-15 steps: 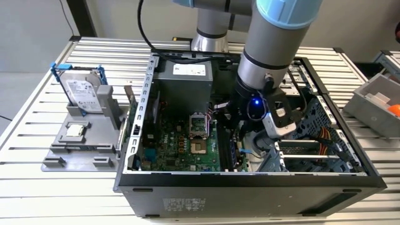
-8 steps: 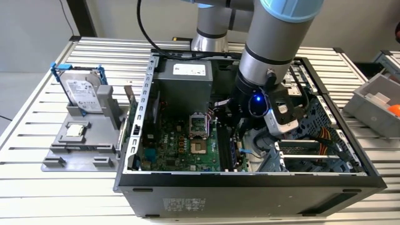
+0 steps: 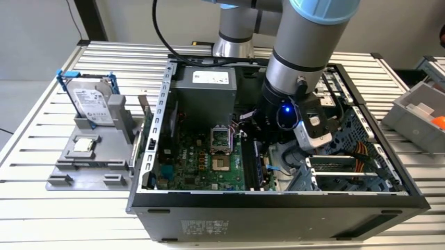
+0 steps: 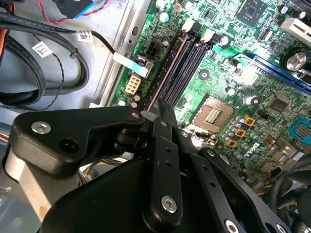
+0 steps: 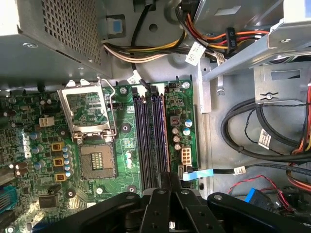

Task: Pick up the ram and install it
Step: 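Press down the ram until it locks into place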

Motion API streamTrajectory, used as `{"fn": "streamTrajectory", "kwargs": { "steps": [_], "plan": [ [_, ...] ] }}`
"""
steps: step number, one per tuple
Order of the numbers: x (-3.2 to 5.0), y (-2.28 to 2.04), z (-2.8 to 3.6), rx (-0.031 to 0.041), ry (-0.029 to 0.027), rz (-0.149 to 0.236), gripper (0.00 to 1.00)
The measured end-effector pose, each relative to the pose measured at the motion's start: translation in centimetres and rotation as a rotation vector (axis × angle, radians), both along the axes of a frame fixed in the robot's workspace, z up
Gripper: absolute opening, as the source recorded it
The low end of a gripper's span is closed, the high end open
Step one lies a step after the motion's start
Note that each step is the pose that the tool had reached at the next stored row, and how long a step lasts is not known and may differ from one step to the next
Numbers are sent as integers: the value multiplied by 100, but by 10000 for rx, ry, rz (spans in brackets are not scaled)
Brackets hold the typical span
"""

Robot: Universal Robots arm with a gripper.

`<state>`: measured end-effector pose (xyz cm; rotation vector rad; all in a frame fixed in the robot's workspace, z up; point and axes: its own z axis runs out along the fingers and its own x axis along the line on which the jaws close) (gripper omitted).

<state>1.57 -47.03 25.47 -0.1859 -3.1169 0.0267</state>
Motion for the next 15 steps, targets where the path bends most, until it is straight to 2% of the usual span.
{"fn": "streamTrajectory", "kwargs": {
  "steps": [9,15],
  "plan": [
    [-5,0,-2,-25,-8,1,0],
    [-8,0,-27,-6,-11,1020,0]
  ]
}}
